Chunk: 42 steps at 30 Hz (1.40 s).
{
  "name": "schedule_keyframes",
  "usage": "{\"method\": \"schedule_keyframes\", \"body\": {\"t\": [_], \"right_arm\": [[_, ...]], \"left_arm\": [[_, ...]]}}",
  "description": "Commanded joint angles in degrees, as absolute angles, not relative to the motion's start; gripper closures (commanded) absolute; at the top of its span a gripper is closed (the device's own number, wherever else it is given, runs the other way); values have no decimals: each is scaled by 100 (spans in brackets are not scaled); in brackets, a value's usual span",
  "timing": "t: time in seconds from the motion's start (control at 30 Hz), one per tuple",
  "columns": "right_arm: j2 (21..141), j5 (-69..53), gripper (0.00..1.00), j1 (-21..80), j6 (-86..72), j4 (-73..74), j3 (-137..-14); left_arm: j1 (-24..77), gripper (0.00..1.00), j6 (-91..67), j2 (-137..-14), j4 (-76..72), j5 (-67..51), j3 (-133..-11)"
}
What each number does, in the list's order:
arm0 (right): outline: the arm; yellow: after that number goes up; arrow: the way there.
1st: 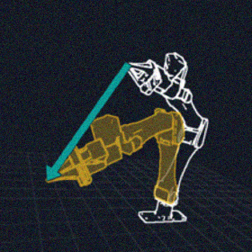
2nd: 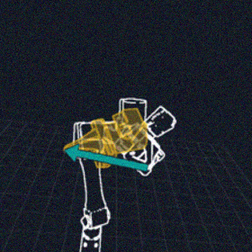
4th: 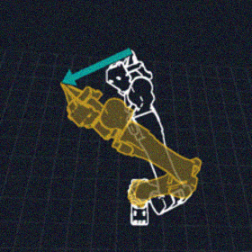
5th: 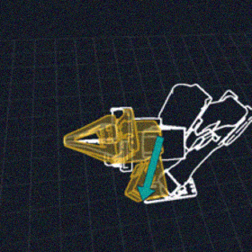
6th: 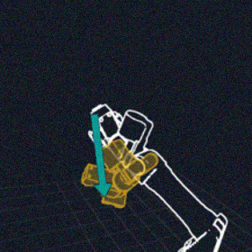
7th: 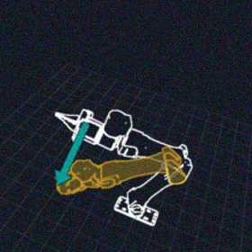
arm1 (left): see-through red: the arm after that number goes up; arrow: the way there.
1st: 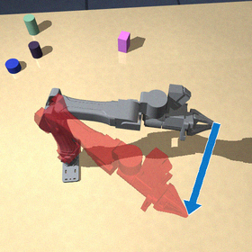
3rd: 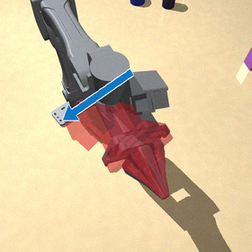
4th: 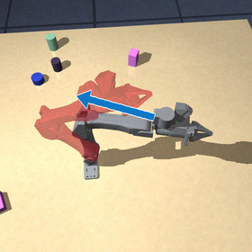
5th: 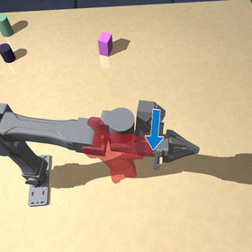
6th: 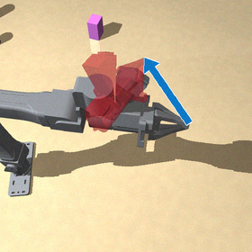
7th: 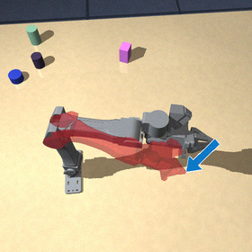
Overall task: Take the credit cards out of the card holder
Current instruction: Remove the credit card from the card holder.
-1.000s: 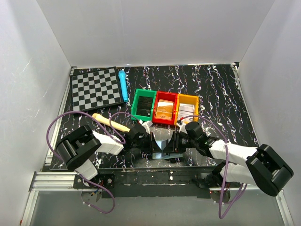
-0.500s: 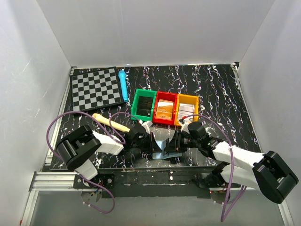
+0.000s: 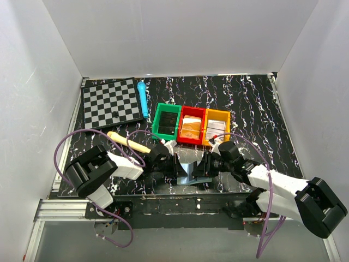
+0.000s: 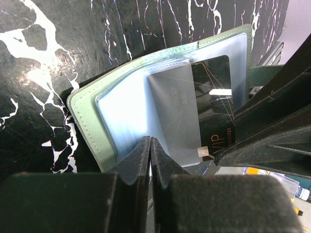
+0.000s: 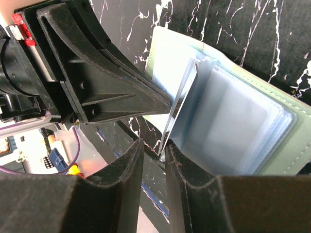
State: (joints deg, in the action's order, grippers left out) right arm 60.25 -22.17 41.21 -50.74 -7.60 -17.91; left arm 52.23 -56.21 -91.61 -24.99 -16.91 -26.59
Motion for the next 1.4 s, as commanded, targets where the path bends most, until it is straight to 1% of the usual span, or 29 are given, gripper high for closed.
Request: {"method": "schedule_keyframes", "body": {"t": [0.0,0.97,1.37], "right_arm": [[5862,-2145,69,4078,-4992,-783,-1819],[5722,-1969,78,3929,-4904,-343,-1784],[5669,-2013,95,3902,-4843,-220,-1872]], "left_arm": [[5194,100,-5449,-9343,-1793,-1354,-2408],[5194,100,-5449,-9343,-1811,-1362,-2391],[5186,100,-5449,-9325,-1802,-1354,-2391]]}}
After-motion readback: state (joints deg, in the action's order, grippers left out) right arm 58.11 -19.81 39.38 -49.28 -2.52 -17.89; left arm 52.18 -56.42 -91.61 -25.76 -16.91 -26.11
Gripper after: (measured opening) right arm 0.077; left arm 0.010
